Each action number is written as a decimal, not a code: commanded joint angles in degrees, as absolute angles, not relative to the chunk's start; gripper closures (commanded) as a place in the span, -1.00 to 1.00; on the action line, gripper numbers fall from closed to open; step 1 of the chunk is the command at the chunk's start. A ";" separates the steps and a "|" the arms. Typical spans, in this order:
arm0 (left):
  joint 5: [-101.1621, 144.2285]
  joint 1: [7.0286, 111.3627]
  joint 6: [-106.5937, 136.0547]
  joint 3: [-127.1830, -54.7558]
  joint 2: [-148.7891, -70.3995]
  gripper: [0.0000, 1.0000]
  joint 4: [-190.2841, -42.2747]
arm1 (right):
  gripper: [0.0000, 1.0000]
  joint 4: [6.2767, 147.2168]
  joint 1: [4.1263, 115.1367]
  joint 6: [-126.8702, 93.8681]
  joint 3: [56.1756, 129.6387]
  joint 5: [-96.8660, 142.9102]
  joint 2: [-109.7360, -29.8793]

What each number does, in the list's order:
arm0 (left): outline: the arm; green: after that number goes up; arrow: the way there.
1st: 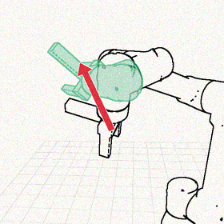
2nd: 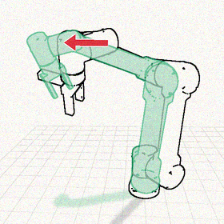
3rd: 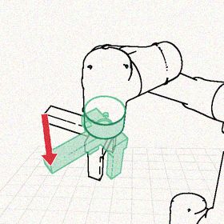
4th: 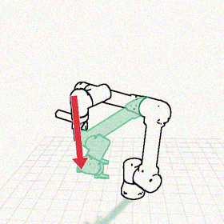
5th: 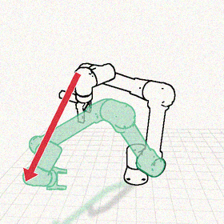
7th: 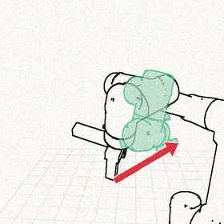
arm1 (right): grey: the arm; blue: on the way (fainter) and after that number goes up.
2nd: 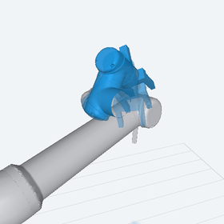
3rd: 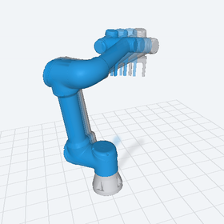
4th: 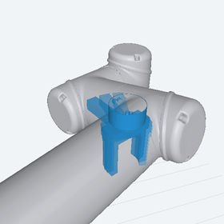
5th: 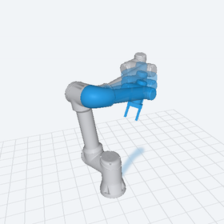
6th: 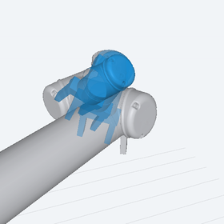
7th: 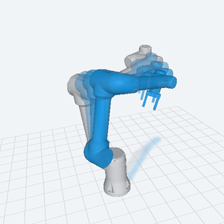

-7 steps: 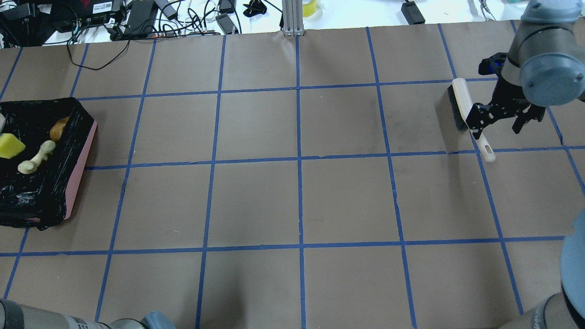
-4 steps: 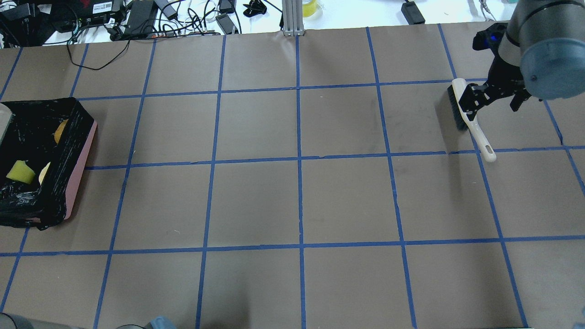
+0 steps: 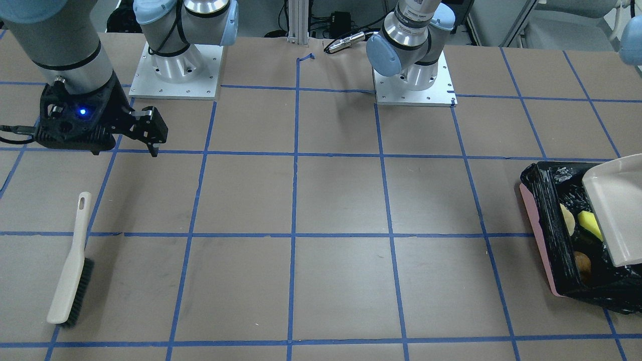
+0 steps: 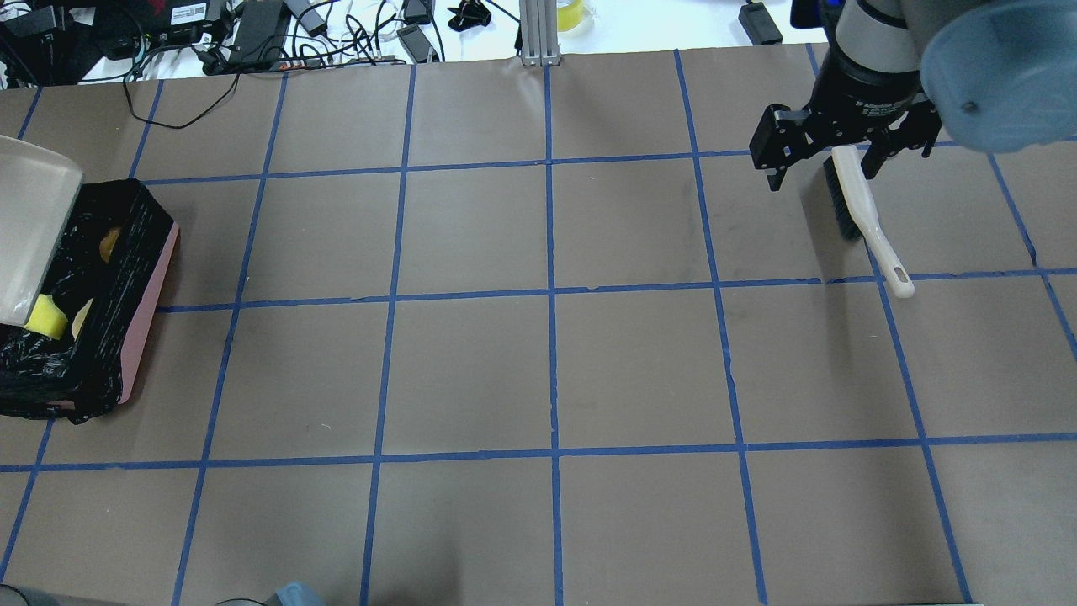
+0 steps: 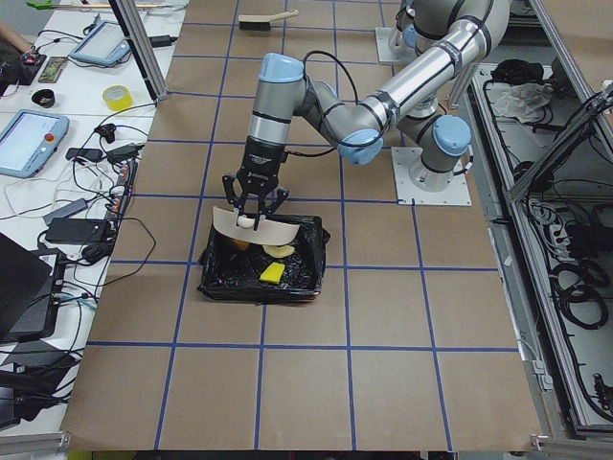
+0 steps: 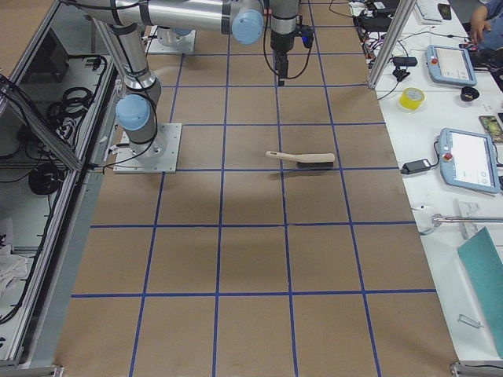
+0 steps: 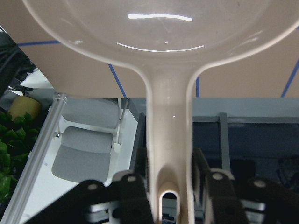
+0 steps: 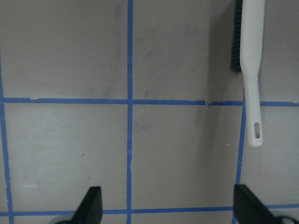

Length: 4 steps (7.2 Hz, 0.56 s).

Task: Sweep and dump trash into bin
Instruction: 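Set the brush down with the right gripper while the left raises the dustpan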

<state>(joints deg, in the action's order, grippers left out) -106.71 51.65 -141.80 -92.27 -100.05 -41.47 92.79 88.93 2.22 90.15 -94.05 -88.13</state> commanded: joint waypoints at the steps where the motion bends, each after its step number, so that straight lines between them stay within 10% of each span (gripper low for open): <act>1: -95.59 51.68 -138.97 -90.18 -100.11 1.00 -51.28 | -1.00 89.12 90.44 -0.09 89.38 -90.55 -92.88; 4: -83.61 56.13 -121.96 -89.39 -104.14 1.00 -59.48 | -1.00 89.56 90.44 0.53 89.56 -89.21 -92.81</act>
<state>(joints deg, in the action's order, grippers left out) -88.17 53.67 -128.65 -89.61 -102.72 -56.74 89.67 90.41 0.42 89.49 -89.41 -92.78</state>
